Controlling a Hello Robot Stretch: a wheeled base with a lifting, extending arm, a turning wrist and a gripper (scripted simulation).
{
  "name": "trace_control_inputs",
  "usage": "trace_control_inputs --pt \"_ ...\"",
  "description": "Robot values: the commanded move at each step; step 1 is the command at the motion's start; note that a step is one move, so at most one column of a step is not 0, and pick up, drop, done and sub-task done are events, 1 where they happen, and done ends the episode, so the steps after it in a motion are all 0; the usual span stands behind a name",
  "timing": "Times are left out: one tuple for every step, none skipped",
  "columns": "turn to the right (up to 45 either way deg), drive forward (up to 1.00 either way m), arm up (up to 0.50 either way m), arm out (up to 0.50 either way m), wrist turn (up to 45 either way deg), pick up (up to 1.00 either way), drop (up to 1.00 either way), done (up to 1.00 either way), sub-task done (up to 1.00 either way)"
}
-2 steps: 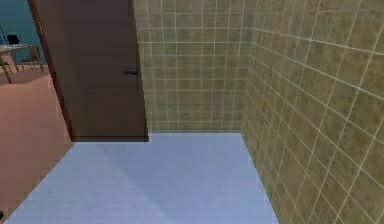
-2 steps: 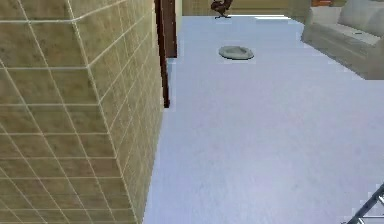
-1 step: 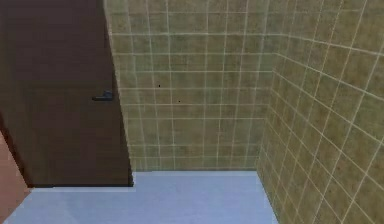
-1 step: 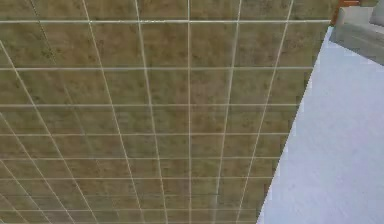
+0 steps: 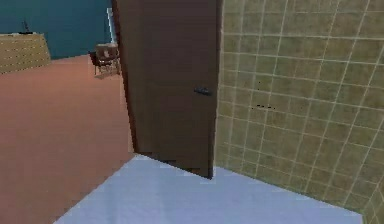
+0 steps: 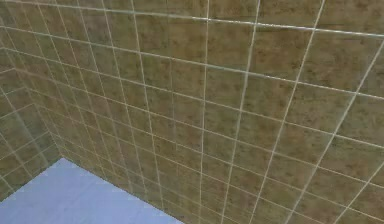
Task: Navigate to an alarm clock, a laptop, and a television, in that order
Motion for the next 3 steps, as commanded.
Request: trace_control_inputs --pt "0.0 0.35 0.00 0.00 0.0 0.00 0.00 0.00 0.00" --pt "-45.0 0.00 0.00 0.00 0.0 0.00 0.00 0.00 0.00" --pt "-21.0 0.00 0.00 0.00 0.0 0.00 0.00 0.00 0.00"
